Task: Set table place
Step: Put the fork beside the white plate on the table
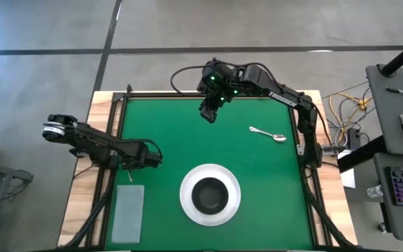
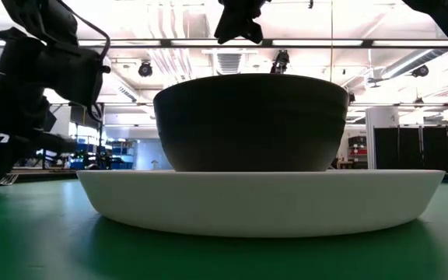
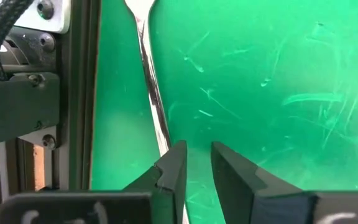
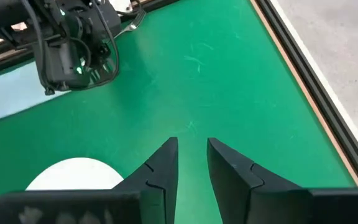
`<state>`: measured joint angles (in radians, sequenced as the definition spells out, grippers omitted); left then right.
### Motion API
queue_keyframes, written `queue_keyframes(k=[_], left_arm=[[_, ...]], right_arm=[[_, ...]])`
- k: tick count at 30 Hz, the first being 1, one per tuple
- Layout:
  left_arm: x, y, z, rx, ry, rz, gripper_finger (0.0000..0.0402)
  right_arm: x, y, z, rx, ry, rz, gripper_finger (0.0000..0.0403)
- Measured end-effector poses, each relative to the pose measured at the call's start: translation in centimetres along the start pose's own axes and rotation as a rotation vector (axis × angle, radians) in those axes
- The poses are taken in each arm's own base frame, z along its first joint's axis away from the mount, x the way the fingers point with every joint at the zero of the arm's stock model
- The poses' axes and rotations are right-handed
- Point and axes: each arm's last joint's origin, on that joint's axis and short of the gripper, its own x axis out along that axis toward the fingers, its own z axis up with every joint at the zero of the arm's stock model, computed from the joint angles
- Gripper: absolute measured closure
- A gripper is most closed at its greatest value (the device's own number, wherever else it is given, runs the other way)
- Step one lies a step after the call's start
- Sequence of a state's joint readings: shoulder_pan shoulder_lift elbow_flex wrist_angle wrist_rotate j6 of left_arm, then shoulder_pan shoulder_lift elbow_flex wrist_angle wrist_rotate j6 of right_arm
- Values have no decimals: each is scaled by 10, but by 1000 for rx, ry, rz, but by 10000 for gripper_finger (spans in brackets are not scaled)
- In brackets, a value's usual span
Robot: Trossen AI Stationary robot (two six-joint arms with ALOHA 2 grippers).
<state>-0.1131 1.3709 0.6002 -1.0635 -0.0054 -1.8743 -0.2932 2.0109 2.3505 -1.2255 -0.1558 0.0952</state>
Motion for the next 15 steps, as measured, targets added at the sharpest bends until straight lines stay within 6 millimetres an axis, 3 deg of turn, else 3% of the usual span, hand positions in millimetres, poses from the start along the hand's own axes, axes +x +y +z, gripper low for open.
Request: queue_keyframes(k=[15], left_arm=[[-11, 2, -8, 71, 11, 0, 358]], right_arm=[[14, -6, -6, 12, 46, -8, 324]])
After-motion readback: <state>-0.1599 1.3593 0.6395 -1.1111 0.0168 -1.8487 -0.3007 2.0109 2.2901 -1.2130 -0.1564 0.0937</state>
